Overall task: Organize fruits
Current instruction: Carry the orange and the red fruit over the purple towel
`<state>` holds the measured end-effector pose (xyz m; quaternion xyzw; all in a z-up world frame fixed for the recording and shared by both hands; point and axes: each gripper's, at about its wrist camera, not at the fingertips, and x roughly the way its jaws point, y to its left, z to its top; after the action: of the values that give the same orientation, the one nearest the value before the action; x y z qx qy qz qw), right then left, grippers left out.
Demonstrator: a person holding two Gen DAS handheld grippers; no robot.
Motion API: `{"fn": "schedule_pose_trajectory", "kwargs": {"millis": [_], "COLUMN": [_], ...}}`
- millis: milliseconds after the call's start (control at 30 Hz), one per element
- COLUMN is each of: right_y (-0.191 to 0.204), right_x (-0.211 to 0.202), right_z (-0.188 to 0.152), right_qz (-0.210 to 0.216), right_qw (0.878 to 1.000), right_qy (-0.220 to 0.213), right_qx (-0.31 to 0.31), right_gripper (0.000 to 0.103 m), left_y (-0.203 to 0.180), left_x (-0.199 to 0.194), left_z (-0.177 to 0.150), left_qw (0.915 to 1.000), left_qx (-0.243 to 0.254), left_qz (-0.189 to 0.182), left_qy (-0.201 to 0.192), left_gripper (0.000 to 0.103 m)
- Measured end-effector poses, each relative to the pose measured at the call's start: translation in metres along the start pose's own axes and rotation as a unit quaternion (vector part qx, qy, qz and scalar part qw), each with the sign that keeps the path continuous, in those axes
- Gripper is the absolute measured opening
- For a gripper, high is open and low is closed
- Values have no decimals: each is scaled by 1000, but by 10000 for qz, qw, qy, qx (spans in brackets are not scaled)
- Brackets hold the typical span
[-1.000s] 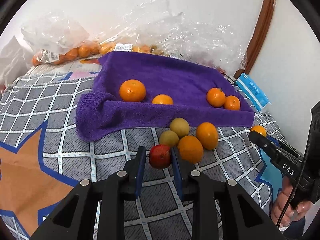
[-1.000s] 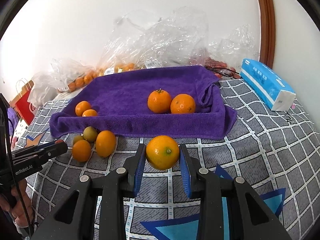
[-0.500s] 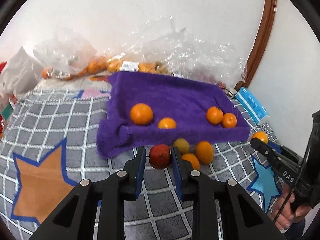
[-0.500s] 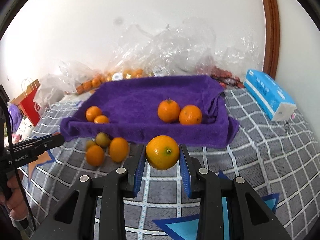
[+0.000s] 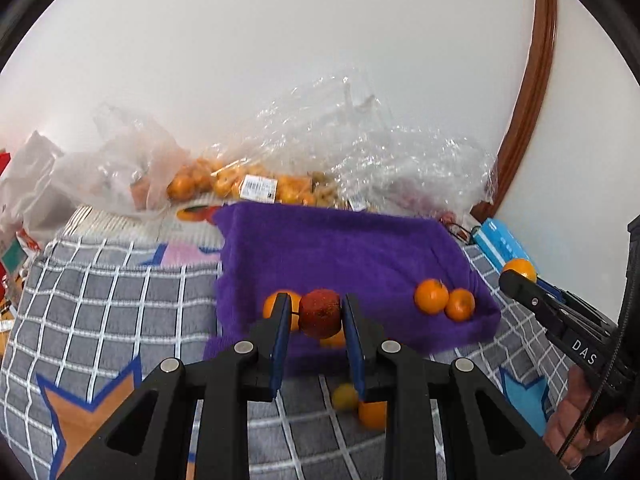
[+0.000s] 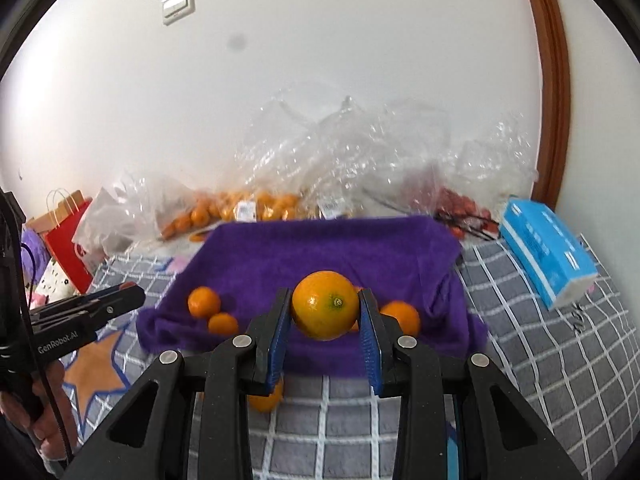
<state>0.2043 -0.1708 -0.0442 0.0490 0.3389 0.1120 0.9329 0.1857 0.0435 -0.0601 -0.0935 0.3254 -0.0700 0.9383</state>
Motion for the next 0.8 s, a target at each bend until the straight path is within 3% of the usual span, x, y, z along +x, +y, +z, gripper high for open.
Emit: {"fn": "schedule_pose_trajectory", "kwargs": {"millis": [233, 500, 800], "right_y": [10, -2, -11], "right_x": [29, 66, 71], "right_z": [12, -7, -16], "right_qz": [29, -70, -22], "right_qw": [10000, 9994, 9990], "right_qy": [8, 333, 438], "right_qx": [-94, 32, 128], "right_gripper": [33, 33, 33], "left_y": [6, 23, 30], "left_x": [25, 45, 54], "left_z": [6, -7, -12], "left_qw": [9999, 9996, 9991], "left_qx": [-92, -227, -355], "left_qz": [46, 94, 94], "left_qy": [-40, 167, 223], "left_gripper": [25, 25, 25]}}
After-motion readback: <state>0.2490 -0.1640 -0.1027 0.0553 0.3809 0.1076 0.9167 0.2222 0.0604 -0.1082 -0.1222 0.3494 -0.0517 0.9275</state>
